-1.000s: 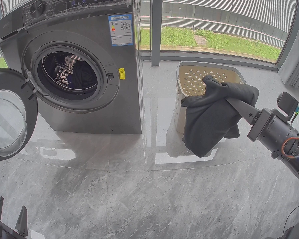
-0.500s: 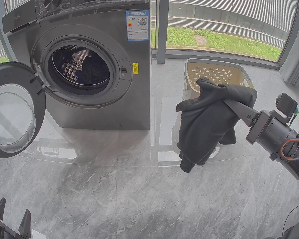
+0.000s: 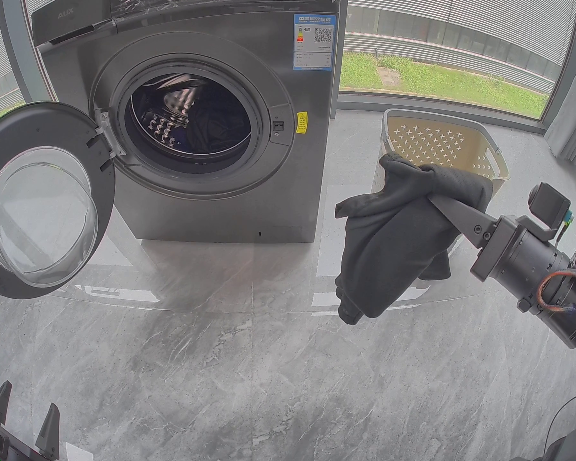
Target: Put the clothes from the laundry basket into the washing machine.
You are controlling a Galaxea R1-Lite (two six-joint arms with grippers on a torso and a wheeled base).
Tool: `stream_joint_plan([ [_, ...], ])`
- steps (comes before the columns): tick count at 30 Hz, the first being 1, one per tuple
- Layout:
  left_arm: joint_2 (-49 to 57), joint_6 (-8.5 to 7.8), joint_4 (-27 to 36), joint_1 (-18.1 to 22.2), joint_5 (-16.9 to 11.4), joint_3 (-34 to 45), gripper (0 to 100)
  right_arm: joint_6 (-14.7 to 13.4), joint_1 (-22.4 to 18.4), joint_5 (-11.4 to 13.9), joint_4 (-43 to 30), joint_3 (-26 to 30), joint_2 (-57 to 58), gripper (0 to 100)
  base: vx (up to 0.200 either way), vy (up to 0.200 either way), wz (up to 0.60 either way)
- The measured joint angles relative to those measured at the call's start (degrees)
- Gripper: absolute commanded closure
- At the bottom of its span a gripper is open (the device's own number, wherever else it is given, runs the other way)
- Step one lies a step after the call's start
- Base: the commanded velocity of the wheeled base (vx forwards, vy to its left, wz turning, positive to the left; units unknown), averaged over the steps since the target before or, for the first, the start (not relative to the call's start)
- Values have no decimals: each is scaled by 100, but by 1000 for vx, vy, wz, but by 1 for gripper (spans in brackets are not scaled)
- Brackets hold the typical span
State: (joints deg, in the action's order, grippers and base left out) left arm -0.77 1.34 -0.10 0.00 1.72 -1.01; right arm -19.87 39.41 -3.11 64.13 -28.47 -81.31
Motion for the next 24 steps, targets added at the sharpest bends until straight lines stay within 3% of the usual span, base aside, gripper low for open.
stream_joint_plan([
  [13, -2, 33, -9, 0, 6, 0, 0, -10, 11, 2, 0, 18, -38, 100, 0, 200, 0],
  [19, -2, 2, -9, 0, -5, 0, 0, -11, 11, 2, 0, 24, -41, 100, 0, 0, 0],
  [24, -5, 35, -12, -2, -9, 0, 0, -16, 11, 2, 10, 33, -41, 100, 200, 0, 0],
])
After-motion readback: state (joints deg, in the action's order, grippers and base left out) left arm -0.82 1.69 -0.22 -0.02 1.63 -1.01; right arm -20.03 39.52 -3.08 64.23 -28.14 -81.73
